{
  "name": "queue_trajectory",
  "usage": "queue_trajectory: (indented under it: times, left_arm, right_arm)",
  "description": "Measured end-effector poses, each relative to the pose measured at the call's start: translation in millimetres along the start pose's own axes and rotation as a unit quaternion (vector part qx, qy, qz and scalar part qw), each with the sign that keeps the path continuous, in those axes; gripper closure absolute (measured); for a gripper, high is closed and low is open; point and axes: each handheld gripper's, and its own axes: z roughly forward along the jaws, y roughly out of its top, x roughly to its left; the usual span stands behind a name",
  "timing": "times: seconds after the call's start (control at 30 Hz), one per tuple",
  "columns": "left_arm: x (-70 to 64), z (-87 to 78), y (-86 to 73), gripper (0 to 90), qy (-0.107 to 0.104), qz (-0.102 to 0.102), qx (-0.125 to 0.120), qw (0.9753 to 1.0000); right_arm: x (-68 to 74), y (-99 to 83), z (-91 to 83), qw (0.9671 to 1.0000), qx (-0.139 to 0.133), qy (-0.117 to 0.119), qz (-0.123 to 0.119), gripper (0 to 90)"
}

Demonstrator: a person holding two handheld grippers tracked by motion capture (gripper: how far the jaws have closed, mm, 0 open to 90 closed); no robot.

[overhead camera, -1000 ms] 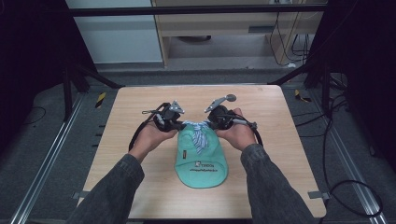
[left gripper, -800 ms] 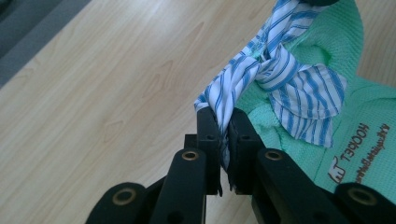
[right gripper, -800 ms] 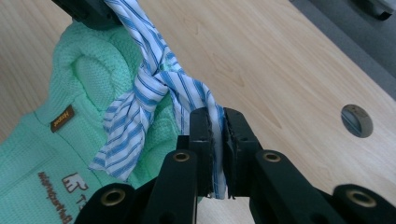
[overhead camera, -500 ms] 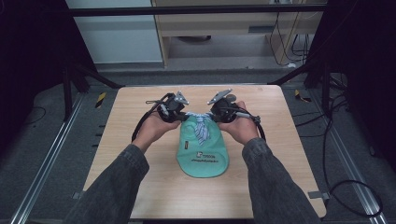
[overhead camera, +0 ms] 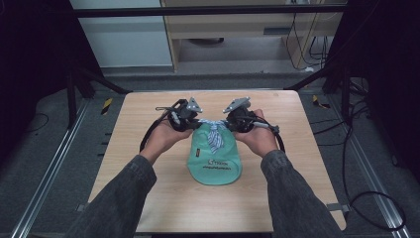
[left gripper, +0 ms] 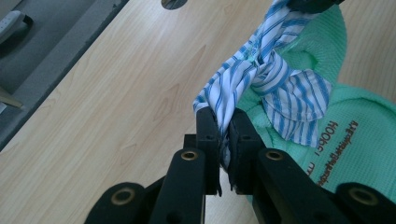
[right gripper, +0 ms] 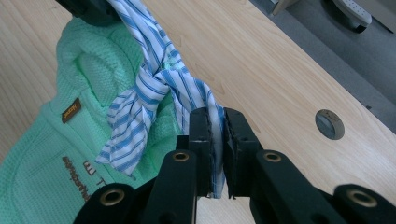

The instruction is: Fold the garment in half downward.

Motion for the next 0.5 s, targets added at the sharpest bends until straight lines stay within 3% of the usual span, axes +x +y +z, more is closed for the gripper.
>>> queue_trajectory:
  times: [0.17, 0.5]
  left_arm:
    - [-12.7, 3.7, -9.8, 84.5, 0.005, 0.011, 0.002, 0.9999]
    - [-19.1, 13.8, -17.4, 84.4, 0.009, 0.016, 0.006, 0.9998]
  right_arm:
    - [8.3, -8.9, 1.3, 1.0, 0.001, 0.001, -0.007, 82.6]
    - [15.1, -21.6, 7.6, 0.9999, 0.006, 0.003, -0.008, 82.3]
